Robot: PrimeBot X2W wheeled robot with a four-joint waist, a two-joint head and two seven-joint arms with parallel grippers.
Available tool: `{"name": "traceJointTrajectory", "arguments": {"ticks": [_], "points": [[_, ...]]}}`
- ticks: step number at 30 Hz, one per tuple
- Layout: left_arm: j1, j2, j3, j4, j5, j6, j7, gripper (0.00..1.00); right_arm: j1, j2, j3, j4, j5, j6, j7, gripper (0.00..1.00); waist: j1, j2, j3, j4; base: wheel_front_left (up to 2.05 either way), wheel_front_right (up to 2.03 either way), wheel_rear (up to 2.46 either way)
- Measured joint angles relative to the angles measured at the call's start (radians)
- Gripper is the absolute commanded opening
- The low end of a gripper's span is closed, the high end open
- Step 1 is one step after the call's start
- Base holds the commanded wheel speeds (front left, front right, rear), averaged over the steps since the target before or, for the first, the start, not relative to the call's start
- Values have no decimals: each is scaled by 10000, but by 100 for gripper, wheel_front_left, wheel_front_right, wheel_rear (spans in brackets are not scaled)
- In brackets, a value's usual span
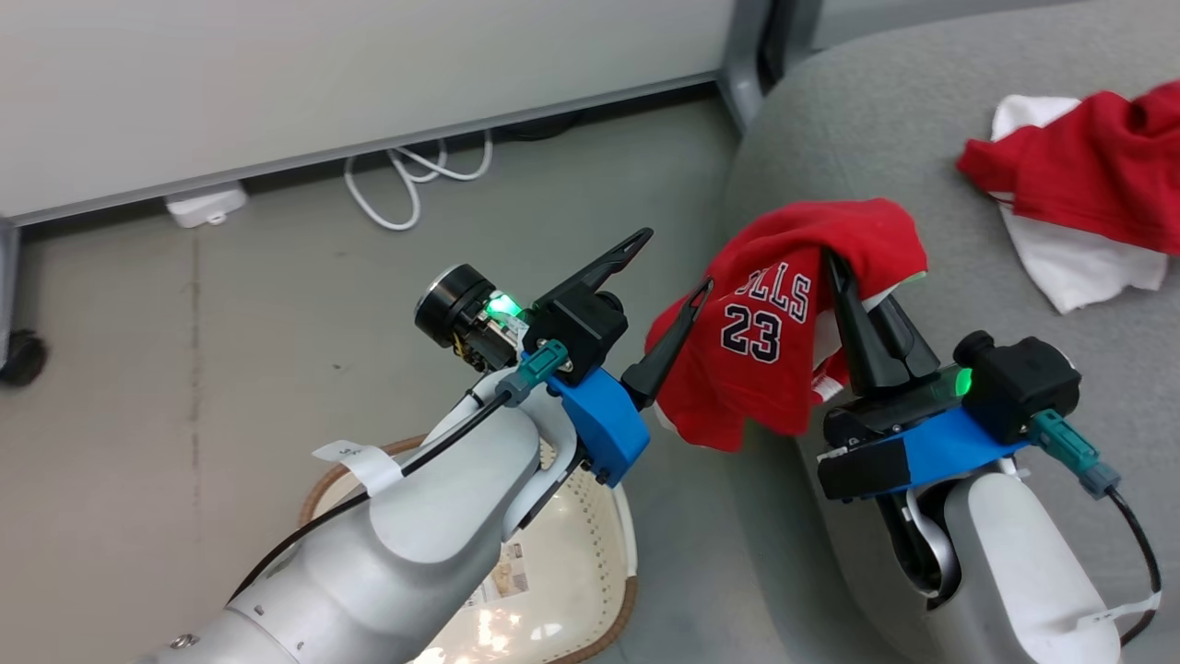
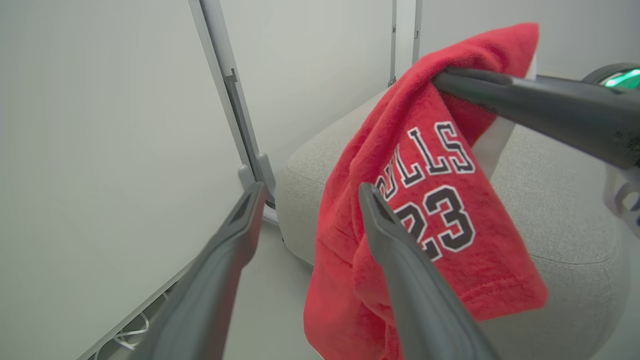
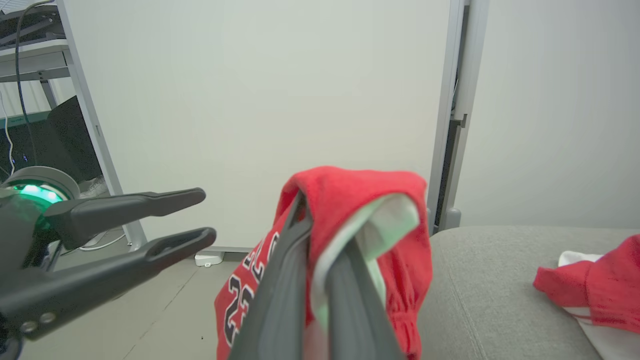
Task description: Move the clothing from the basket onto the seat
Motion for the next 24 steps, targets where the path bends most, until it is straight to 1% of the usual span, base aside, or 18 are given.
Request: {"name": "traceJointTrajectory", "arguments": {"ticks": [6,10,17,24], "points": [[9,111,2,-21,105,-4,0,100,90,17,-267,-186,0,0,0,0,0,0,214,-807,0,0,0],[41,52,0,-50,178,-15,0,100,314,-13,-546,-291,0,0,0,0,0,0,275,-1165,0,0,0],[178,-6,44,-81,284,-31,0,100,558,-38,-773,-347,35,0,0,0,0,0,224,-1330,0,0,0],[221,-50,151,-167,384,-59,0,100,555,-67,-777,-399,-23,0,0,0,0,0,179,-1280,0,0,0]]}}
